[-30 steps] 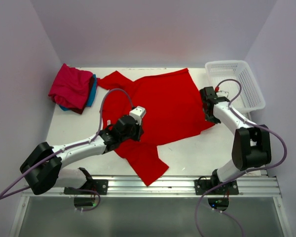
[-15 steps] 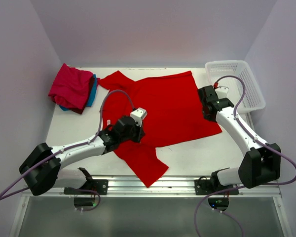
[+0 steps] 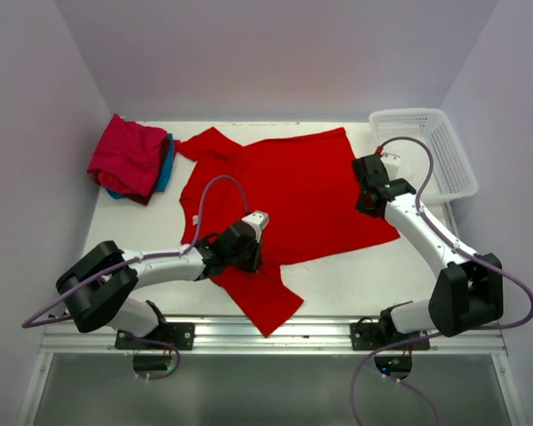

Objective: Fold and stack the t-shirts
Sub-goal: Flatten out the tshirt

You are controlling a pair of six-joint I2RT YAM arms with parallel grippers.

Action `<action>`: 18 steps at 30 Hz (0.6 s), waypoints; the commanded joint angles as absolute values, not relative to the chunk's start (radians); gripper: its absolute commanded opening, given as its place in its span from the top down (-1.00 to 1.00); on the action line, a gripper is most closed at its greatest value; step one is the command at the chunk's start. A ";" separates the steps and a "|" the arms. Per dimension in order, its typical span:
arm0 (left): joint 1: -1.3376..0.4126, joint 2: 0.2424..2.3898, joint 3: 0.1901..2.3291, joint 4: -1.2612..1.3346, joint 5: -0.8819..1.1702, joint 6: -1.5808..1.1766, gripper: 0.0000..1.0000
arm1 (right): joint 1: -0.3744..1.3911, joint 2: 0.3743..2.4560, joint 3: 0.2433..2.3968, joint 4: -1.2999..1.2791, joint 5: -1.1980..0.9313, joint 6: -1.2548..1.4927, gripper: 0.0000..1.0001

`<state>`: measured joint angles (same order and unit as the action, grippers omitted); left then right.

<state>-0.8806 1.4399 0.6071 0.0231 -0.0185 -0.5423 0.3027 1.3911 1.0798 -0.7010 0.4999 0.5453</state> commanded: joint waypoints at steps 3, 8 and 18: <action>-0.925 1.410 0.586 -0.107 -0.071 -0.653 1.00 | 0.305 1.345 1.080 -0.661 0.482 0.526 1.00; -1.011 1.428 0.583 -0.233 -0.061 -0.753 1.00 | 0.304 1.351 1.091 -0.655 0.466 0.525 1.00; -1.216 1.401 0.500 -0.362 0.021 -0.960 1.00 | 0.304 1.350 1.089 -0.647 0.457 0.508 1.00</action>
<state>-1.1500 1.4105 0.5896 -0.1600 -0.0505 -0.8539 0.3027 1.3716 1.0756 -0.6716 0.4671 0.5278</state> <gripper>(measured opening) 0.004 0.009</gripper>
